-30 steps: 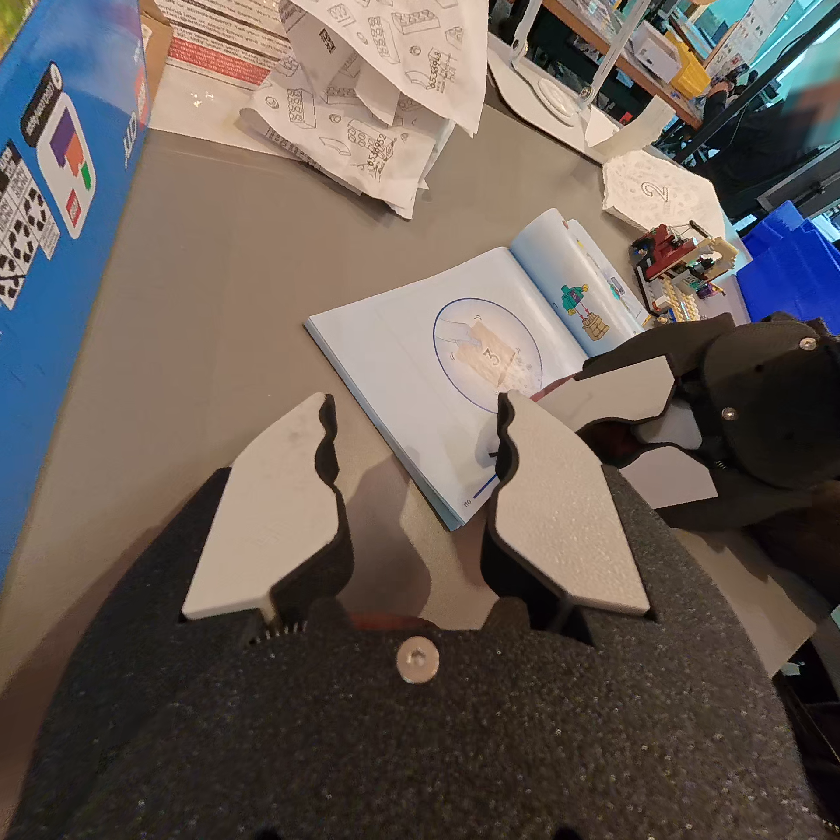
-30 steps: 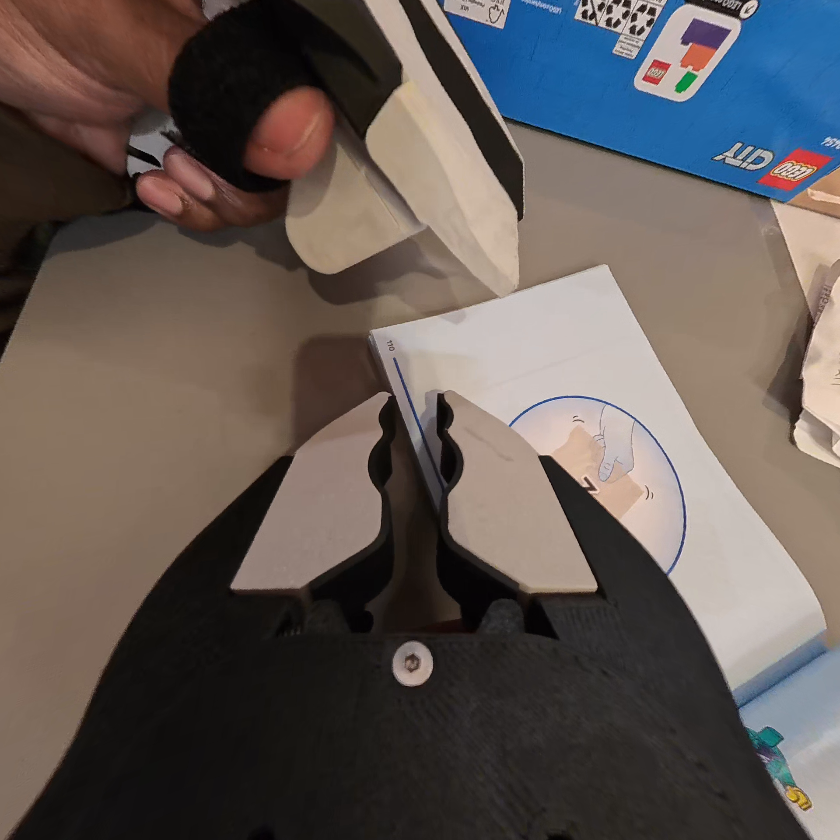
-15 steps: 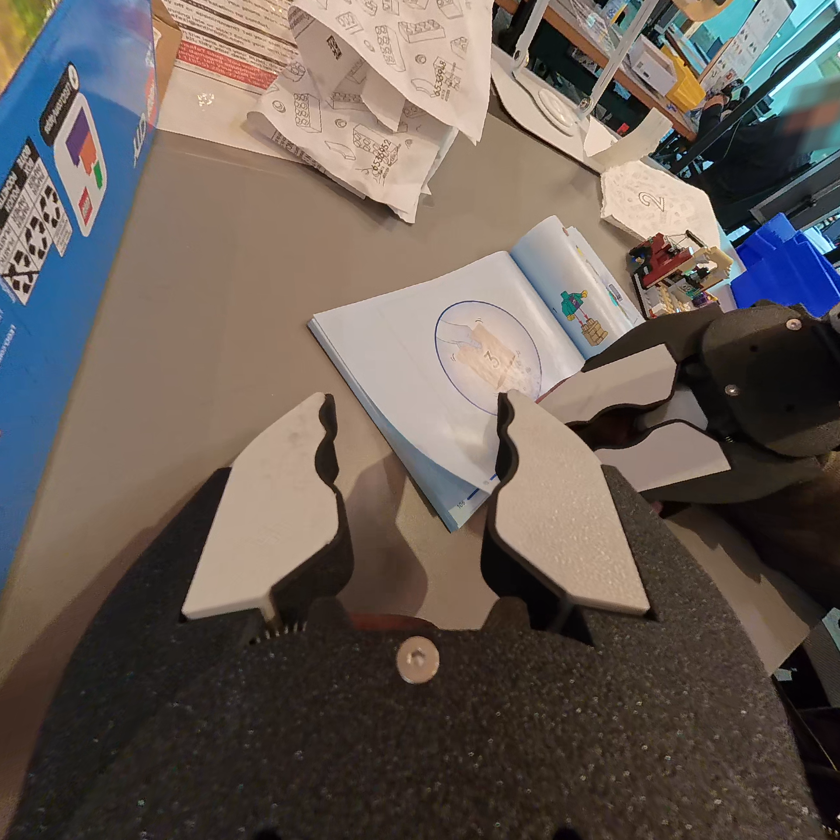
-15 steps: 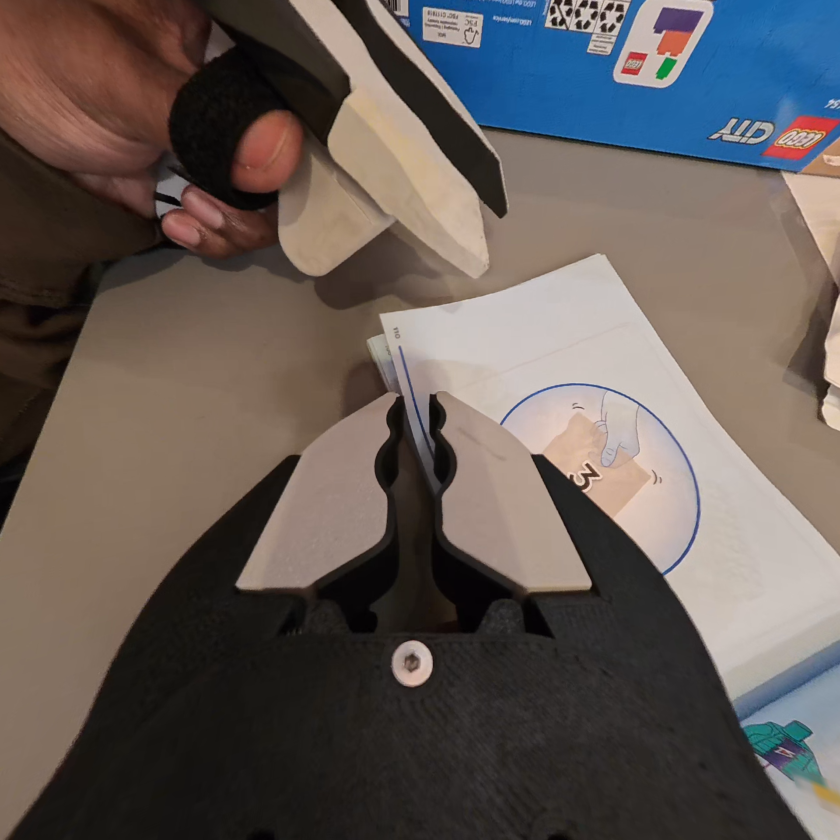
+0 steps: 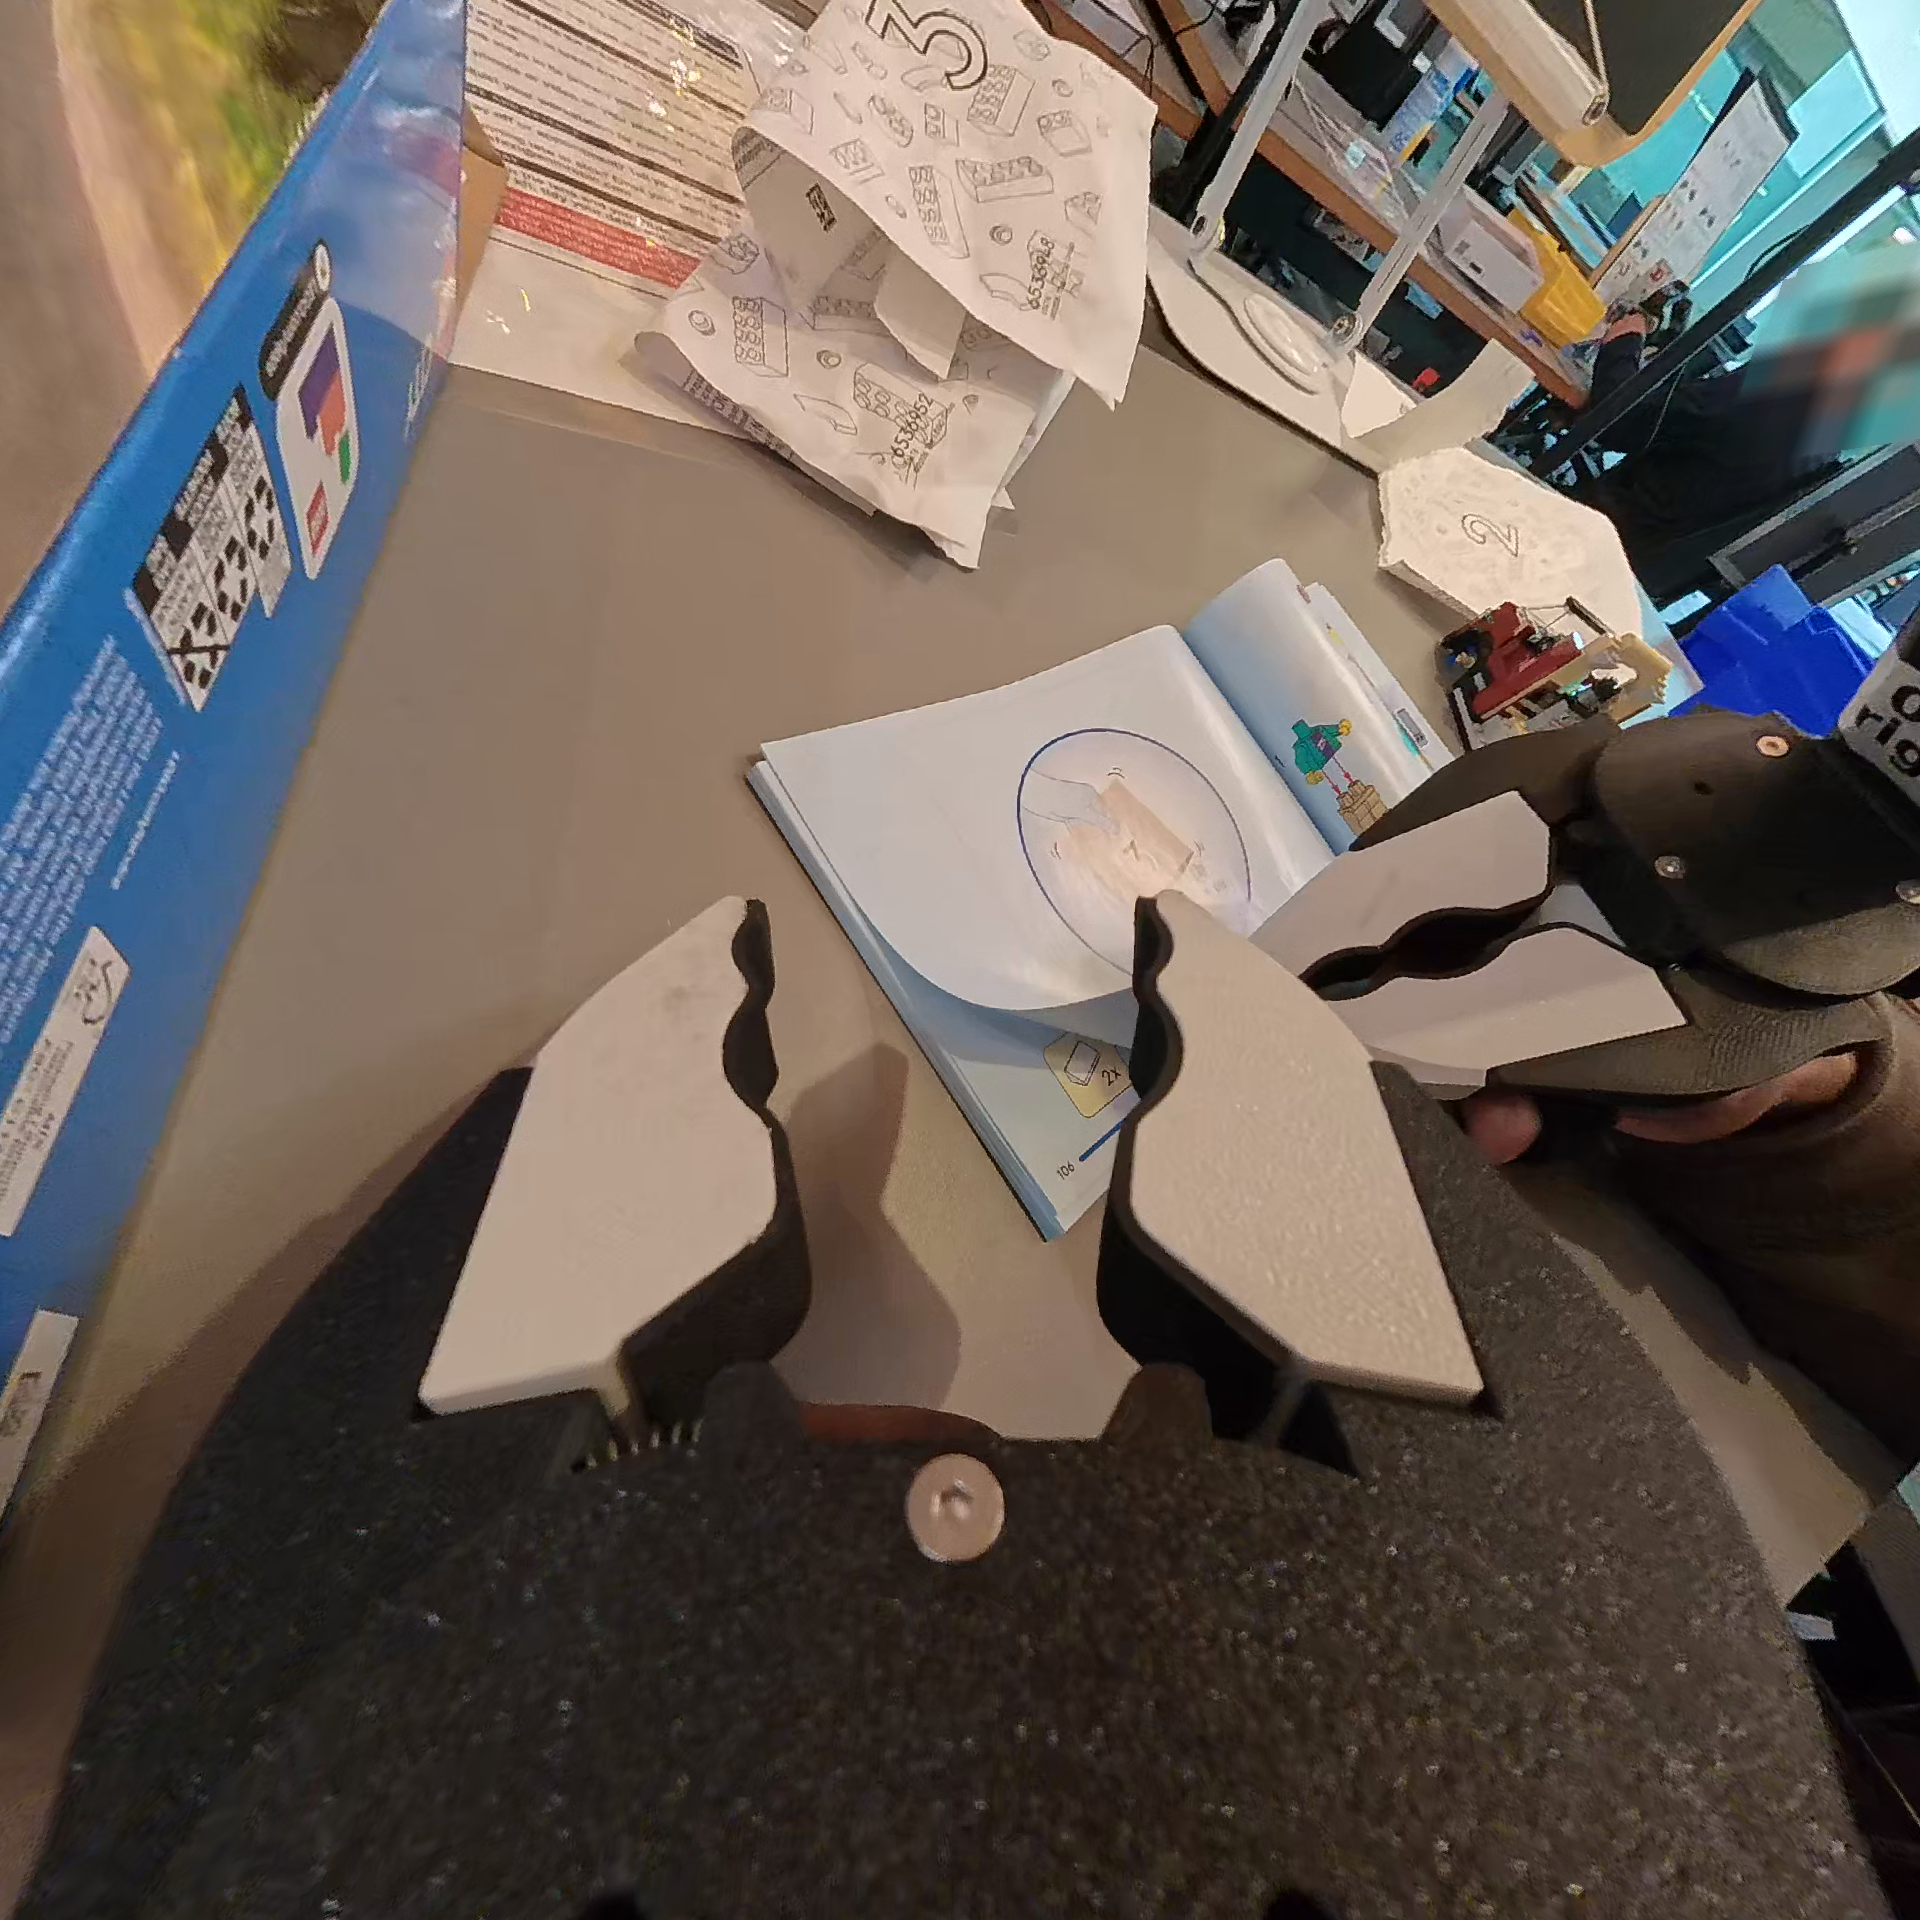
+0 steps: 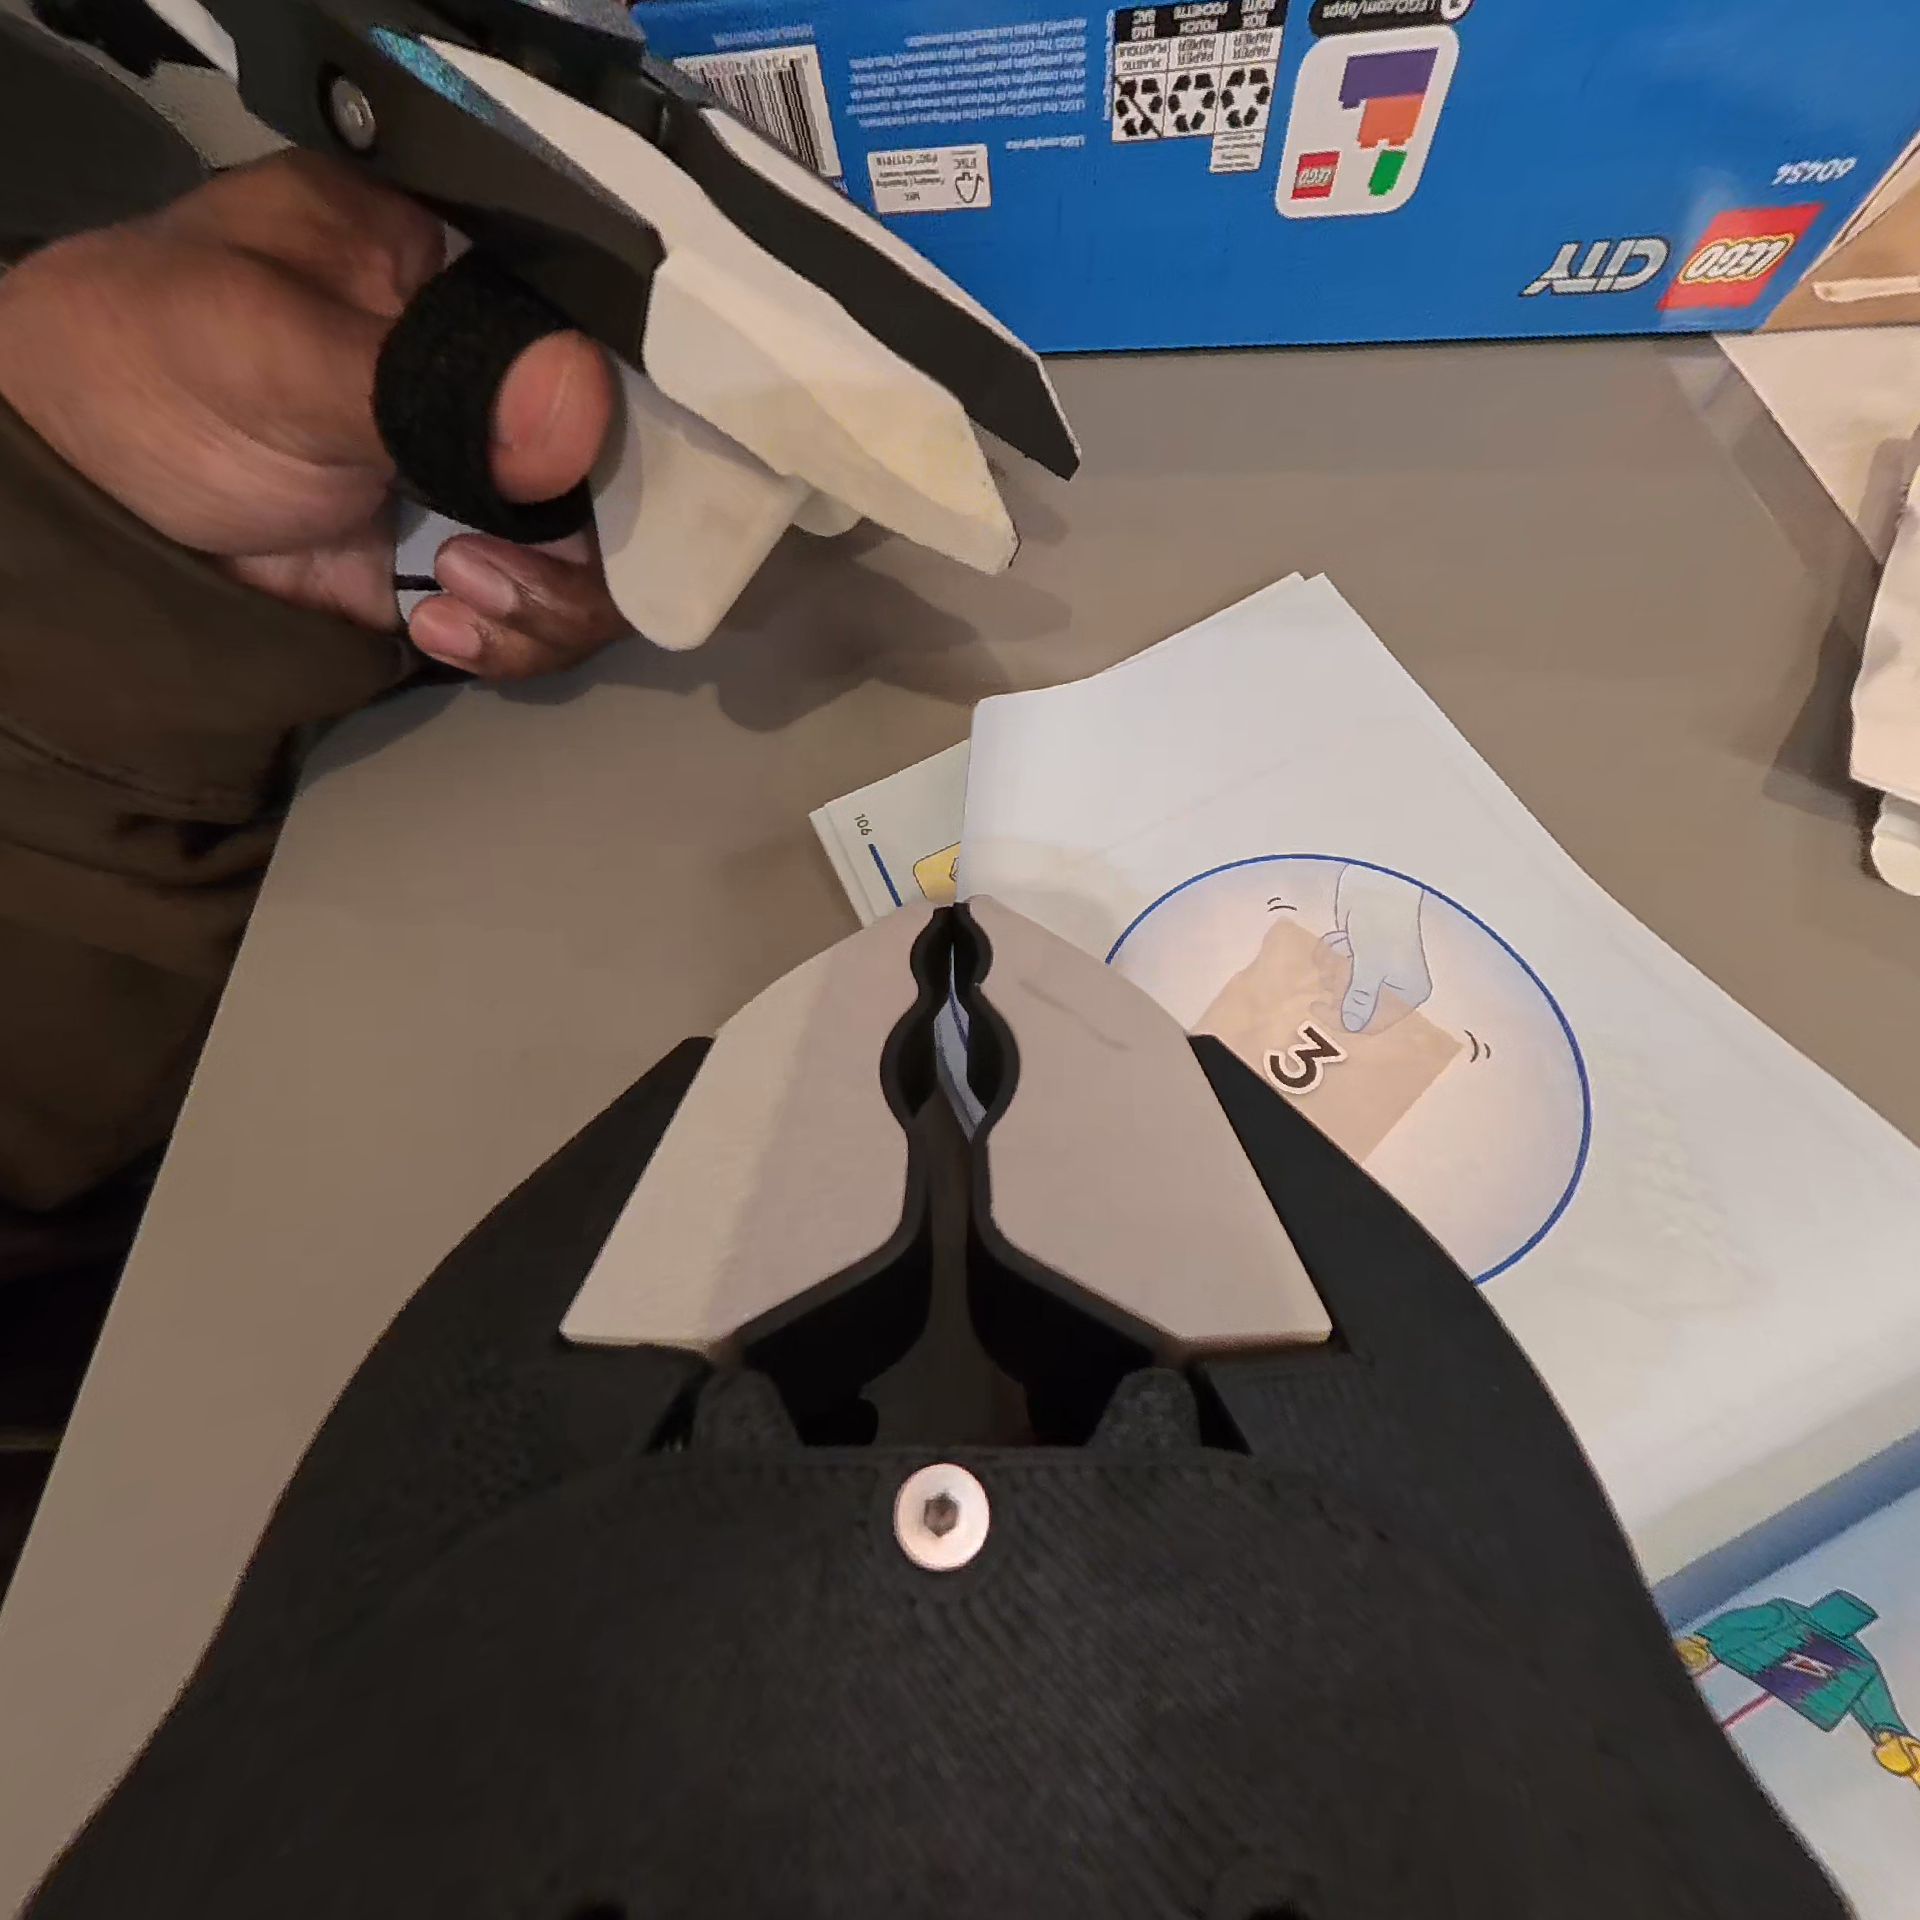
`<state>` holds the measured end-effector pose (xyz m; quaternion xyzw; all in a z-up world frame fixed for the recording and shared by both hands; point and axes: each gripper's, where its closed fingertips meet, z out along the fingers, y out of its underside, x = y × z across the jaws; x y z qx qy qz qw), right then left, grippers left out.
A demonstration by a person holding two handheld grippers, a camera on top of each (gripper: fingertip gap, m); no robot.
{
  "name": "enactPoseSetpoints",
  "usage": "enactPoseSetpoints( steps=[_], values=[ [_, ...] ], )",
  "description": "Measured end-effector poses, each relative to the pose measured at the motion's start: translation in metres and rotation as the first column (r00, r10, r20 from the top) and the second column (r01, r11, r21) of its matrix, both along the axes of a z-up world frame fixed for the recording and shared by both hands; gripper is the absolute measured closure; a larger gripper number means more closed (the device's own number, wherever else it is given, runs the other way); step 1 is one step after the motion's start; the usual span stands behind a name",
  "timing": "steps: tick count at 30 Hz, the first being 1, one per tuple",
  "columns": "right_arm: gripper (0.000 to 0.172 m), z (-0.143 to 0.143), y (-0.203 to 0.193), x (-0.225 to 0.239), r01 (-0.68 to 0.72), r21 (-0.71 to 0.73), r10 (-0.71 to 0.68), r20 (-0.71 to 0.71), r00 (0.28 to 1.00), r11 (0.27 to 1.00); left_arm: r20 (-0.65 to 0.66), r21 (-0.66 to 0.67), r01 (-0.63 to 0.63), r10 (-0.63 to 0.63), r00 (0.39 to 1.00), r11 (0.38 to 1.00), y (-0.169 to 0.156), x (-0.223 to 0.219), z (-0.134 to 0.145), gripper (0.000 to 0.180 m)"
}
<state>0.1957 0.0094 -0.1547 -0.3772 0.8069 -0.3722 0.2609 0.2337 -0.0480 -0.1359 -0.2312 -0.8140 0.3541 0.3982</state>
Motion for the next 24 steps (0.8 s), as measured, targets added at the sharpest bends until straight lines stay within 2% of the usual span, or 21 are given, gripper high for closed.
enactPoseSetpoints(
  steps=[4,10,14,24],
  values=[
    [0.172,0.000,0.000,0.000,0.002,0.006,-0.002,0.004,1.000,1.000,0.040,-0.025,0.021,-0.020,0.999,0.999,0.004,0.000,0.000,0.114],
    [0.172,0.001,-0.001,-0.001,0.003,0.018,-0.003,0.019,1.000,1.000,0.291,-0.085,0.086,-0.058,0.955,0.993,0.013,0.009,-0.019,0.115],
    [0.172,0.001,0.000,0.000,-0.006,0.018,0.005,0.021,1.000,1.000,0.325,-0.071,0.136,-0.106,0.940,0.988,0.021,0.001,-0.025,0.115],
    [0.158,-0.002,0.006,0.004,-0.049,-0.004,0.049,-0.018,0.999,0.999,0.363,-0.052,0.118,-0.091,0.927,0.992,0.019,0.002,-0.031,0.115]
  ],
)
